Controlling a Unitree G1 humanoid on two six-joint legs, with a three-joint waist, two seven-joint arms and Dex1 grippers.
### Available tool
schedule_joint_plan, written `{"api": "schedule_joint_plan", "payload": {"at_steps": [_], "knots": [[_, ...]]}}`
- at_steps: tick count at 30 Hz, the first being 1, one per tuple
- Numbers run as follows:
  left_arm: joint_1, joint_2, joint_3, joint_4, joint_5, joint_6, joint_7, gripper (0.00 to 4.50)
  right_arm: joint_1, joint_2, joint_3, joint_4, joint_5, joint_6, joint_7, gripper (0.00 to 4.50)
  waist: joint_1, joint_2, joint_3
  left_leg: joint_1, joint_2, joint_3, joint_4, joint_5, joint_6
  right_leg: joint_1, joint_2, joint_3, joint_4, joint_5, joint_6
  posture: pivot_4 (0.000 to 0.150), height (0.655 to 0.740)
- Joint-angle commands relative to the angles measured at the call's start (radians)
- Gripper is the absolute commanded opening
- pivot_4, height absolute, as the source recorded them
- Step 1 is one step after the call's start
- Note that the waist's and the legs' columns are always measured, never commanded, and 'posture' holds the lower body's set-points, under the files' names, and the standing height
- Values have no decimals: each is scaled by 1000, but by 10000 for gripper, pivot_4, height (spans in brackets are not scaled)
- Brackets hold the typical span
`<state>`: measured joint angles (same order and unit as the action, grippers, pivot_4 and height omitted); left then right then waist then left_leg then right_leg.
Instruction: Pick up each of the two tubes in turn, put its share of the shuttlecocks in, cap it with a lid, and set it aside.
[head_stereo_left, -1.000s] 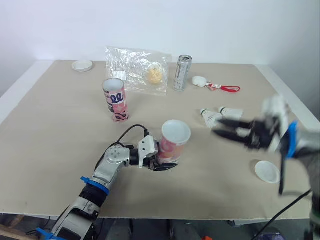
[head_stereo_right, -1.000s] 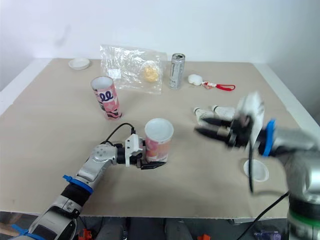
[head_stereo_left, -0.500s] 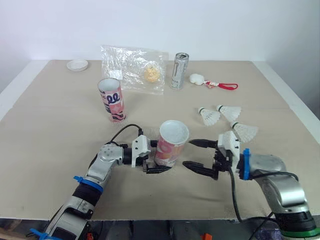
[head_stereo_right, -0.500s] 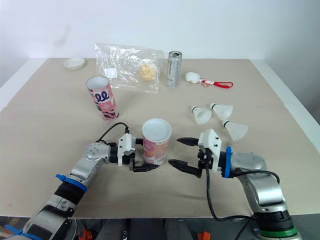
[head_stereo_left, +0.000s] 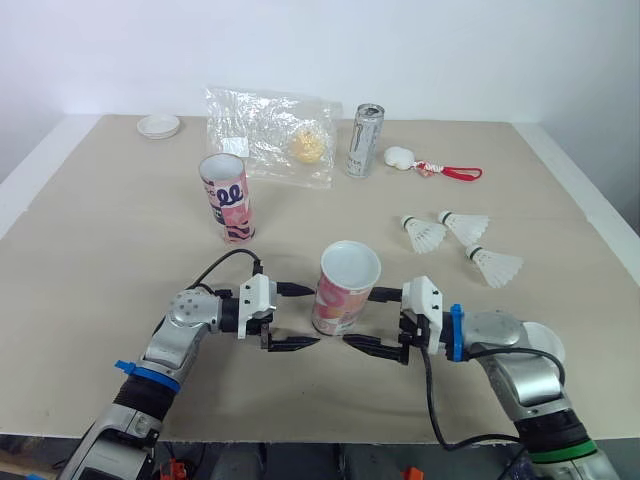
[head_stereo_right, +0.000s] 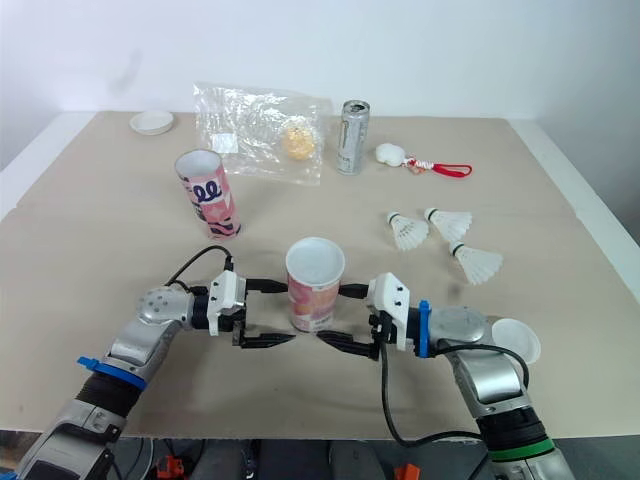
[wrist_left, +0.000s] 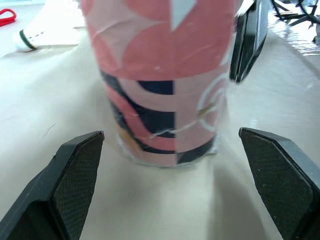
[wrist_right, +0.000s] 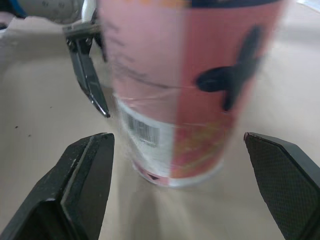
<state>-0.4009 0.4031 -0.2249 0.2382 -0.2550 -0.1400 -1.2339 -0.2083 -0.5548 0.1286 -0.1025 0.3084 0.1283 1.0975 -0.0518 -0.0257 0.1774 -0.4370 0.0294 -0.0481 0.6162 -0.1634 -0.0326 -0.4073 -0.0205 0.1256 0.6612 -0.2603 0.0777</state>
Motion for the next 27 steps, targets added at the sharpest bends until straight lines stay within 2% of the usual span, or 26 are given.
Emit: {"api": "schedule_joint_plan", "payload": {"at_steps": [1, 11, 27], "knots": [[7, 6, 24, -67, -53, 47, -8, 45000, -35, 20, 19, 13, -10, -33, 1, 44362, 0, 0, 0, 0, 0, 0, 0, 0, 0, 0, 0, 0, 0, 0, 0, 1500, 7400], [28, 25, 13, -107, -70, 123, -19, 45000, -83, 78, 80, 101, -48, -87, 2, 44362, 2, 0, 0, 0, 0, -1, 0, 0, 0, 0, 0, -1, 0, 0, 0, 1500, 7400], [41, 60, 26, -80, -43, 54, -20, 45000, -160, 179, 119, 219, -76, -128, 2, 44362, 3, 0, 1, 0, 1, -3, 1, 0, 0, 1, 1, -3, 0, 1, 0, 1500, 7400]]}}
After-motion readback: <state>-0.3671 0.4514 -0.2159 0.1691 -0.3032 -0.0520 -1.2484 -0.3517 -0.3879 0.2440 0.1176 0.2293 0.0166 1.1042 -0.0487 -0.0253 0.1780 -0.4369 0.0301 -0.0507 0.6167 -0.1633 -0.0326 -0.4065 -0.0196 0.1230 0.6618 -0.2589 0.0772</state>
